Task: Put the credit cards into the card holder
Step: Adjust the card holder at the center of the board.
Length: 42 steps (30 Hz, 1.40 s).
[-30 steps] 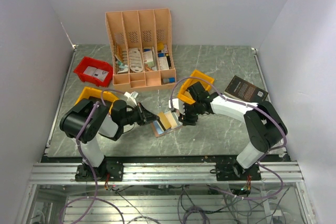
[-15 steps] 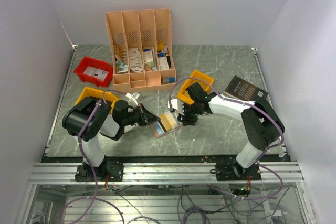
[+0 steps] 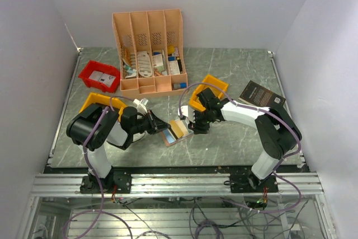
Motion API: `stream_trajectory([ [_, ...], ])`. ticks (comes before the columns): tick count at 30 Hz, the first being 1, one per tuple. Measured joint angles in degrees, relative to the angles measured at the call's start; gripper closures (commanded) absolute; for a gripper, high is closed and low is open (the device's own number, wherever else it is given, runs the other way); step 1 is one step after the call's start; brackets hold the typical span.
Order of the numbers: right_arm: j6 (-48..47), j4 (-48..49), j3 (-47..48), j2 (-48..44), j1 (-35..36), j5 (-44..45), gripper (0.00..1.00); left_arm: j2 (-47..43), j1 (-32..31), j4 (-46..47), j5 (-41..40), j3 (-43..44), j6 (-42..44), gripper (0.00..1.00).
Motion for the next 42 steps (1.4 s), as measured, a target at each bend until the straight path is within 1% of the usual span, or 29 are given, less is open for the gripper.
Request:
stream_trajectory([
  [15, 0.8, 0.0, 1.0, 1.0, 0.2, 0.1, 0.61, -2.6, -0.1, -3.2, -1.4, -1.5, -0.8, 0.93],
  [26, 1.2, -0.1, 1.3, 1.2, 0.2, 0.2, 0.61, -2.9, -0.1, -3.2, -2.7, -3.0, -1.3, 0.93],
  [33, 1.3, -0.1, 1.3, 1.2, 0.2, 0.2, 0.61, -2.8, -0.1, -1.8, -3.7, -3.0, -2.6, 0.93],
  [42, 1.4, -0.2, 1.5, 1.4, 0.4, 0.4, 0.61, -0.2, -0.1, 1.1, -4.5, -4.0, -4.7, 0.93],
])
